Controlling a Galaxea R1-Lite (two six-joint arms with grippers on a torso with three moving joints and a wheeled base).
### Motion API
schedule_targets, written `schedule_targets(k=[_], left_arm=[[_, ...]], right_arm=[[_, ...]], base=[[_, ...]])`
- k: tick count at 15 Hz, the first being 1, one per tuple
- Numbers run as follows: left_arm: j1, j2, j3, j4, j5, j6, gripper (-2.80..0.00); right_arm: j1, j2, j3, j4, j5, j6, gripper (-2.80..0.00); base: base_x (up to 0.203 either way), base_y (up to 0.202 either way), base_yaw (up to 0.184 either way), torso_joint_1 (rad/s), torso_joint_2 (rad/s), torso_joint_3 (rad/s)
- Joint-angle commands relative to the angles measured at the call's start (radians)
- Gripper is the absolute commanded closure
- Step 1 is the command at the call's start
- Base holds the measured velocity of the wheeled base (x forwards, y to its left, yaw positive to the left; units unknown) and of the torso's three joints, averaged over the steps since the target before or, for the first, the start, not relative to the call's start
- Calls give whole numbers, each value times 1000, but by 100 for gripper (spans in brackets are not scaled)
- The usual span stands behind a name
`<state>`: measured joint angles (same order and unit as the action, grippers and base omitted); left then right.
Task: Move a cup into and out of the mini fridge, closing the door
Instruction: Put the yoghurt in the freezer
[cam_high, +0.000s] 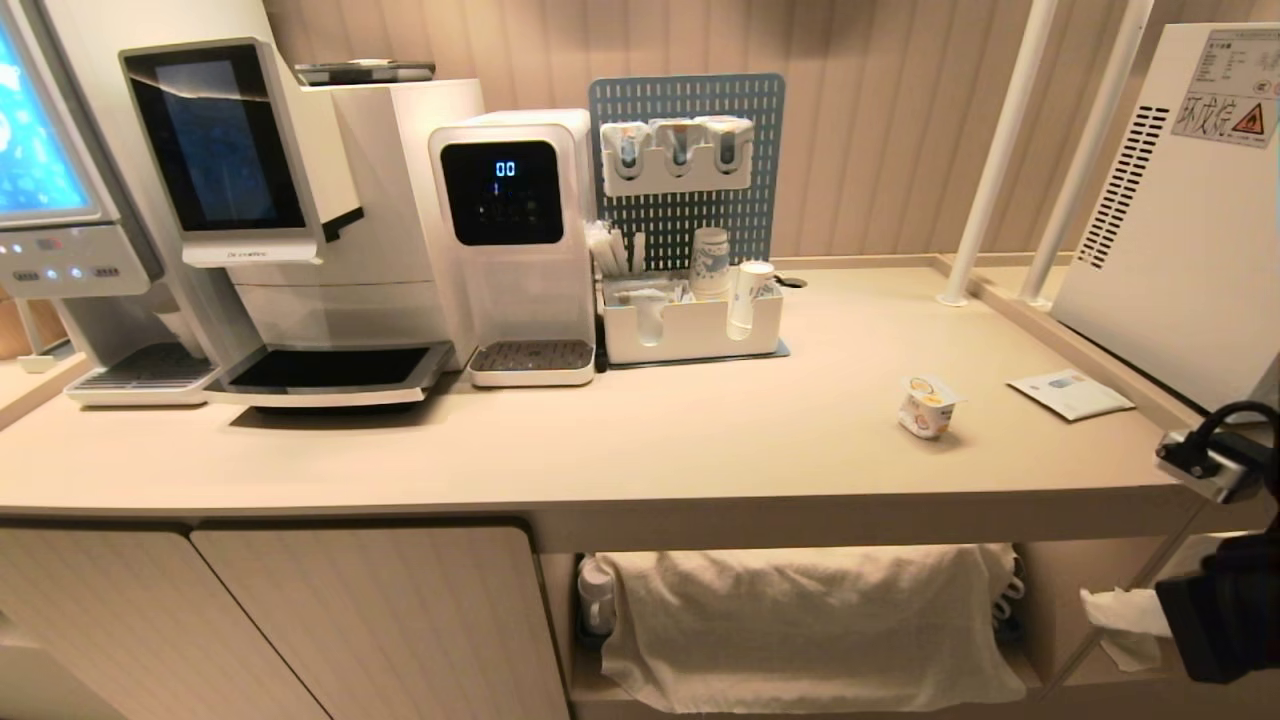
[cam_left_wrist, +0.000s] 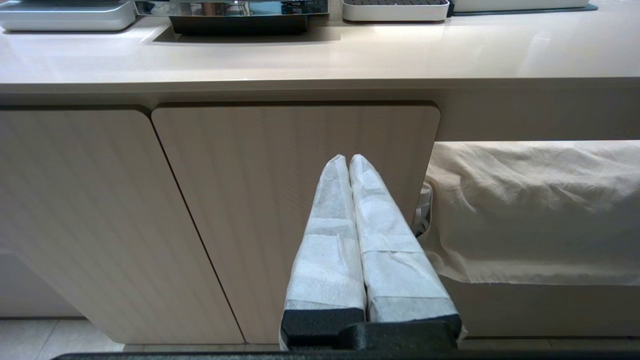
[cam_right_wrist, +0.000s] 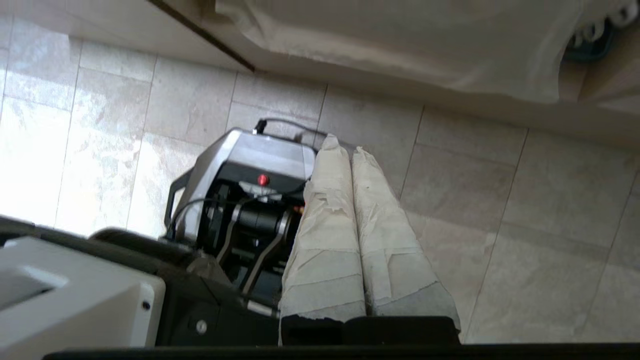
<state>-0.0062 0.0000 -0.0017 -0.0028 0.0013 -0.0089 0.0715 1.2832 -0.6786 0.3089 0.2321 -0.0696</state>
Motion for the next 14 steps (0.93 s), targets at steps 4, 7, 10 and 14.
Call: schedule_targets(k=[4, 7, 10, 14], left_arm=[[0, 0, 0, 0, 0, 0, 0], [0, 0, 0, 0, 0, 0, 0], [0, 0, 0, 0, 0, 0, 0], [1, 0, 0, 0, 0, 0, 0]], right_arm=[[-4, 125, -1, -211, -1, 3, 0], [-5, 206, 2, -382, -5, 5, 0], [-18, 267, -22, -514, -11, 3, 0], [-19, 360, -48, -563, -148, -4, 0]], base=[[0, 0, 0, 0, 0, 0], [0, 0, 0, 0, 0, 0], [0, 0, 0, 0, 0, 0], [0, 0, 0, 0, 0, 0]])
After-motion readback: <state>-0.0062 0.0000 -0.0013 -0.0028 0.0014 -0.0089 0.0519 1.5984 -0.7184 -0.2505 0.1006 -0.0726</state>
